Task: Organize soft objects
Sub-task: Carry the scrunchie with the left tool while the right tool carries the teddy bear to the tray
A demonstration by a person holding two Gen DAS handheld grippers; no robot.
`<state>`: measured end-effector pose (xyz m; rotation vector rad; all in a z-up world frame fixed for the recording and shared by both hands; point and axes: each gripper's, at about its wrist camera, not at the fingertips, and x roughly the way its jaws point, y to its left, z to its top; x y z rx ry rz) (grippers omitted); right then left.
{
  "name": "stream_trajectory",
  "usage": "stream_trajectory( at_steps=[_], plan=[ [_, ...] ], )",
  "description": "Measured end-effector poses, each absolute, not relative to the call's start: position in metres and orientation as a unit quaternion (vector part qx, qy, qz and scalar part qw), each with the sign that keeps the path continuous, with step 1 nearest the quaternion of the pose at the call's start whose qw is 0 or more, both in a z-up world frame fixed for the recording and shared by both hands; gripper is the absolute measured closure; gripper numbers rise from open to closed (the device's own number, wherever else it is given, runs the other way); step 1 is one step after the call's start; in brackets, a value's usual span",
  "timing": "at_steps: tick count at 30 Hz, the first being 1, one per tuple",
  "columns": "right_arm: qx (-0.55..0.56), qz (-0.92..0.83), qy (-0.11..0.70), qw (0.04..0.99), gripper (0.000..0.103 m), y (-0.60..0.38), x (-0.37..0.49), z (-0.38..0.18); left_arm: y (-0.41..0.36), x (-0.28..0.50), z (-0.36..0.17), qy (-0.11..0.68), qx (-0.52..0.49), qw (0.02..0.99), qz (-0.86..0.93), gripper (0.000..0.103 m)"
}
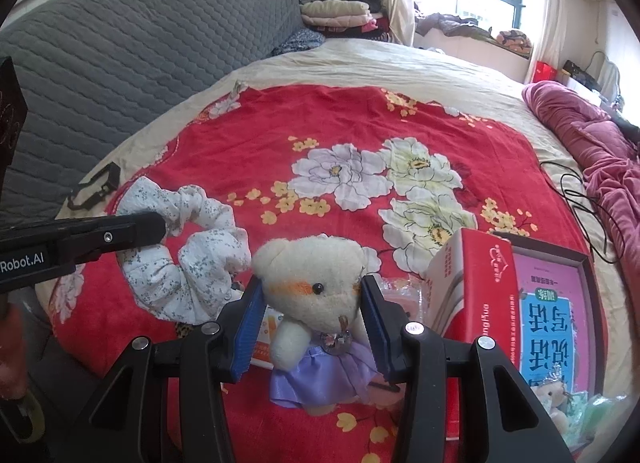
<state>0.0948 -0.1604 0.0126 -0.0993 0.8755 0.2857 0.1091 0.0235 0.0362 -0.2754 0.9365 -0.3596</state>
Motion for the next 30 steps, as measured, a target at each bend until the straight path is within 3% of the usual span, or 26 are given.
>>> stream_trajectory(
  at_steps=[30],
  plan=[
    [0.003,0.053,0.358,0.932,0.054,-0.281,0.03,0.089,-0.087,0.058,0.11,0.406,-0.037,0.883,-0.232,0.093]
  ],
)
